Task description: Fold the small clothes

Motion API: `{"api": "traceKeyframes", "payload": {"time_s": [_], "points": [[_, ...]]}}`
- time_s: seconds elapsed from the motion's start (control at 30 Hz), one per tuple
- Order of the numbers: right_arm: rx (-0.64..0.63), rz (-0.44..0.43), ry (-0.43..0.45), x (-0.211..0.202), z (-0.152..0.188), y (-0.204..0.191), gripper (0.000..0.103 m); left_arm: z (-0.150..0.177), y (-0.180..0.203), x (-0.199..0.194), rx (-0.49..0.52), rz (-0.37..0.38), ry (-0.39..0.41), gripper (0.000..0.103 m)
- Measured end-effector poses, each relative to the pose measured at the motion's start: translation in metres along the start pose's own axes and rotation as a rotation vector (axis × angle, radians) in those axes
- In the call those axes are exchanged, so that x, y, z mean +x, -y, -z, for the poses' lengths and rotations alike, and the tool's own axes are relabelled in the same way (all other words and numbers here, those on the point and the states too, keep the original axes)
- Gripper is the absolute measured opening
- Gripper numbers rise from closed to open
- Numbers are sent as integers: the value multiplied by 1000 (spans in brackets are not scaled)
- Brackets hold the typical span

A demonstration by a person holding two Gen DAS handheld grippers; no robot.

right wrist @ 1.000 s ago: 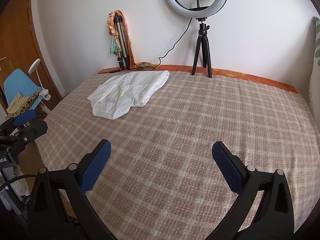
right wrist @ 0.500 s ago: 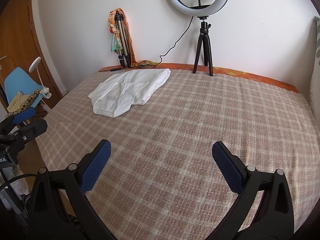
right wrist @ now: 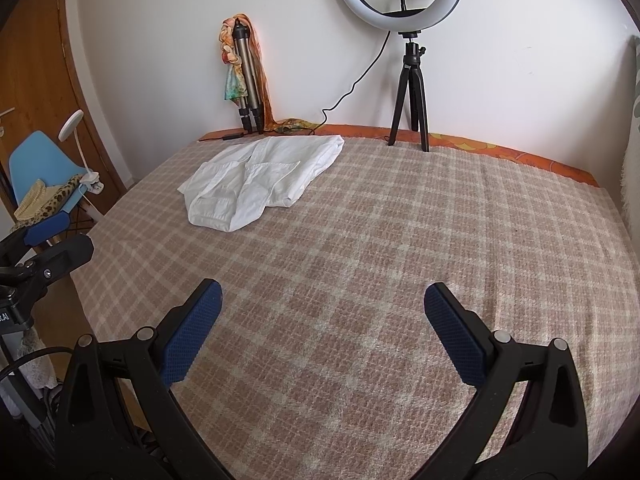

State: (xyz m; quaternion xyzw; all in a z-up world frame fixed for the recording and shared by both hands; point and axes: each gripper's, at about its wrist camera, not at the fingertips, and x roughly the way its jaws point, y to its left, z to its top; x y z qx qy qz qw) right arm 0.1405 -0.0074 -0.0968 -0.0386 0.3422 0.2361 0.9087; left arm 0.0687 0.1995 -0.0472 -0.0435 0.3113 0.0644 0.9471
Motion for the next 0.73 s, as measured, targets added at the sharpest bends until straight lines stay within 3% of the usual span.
{"api": "traceKeyframes", "payload": {"time_s": [0.73], "points": [[-3, -1, -4, 3, 3, -3, 103, 2, -4, -6, 19, -21, 24, 102]]}}
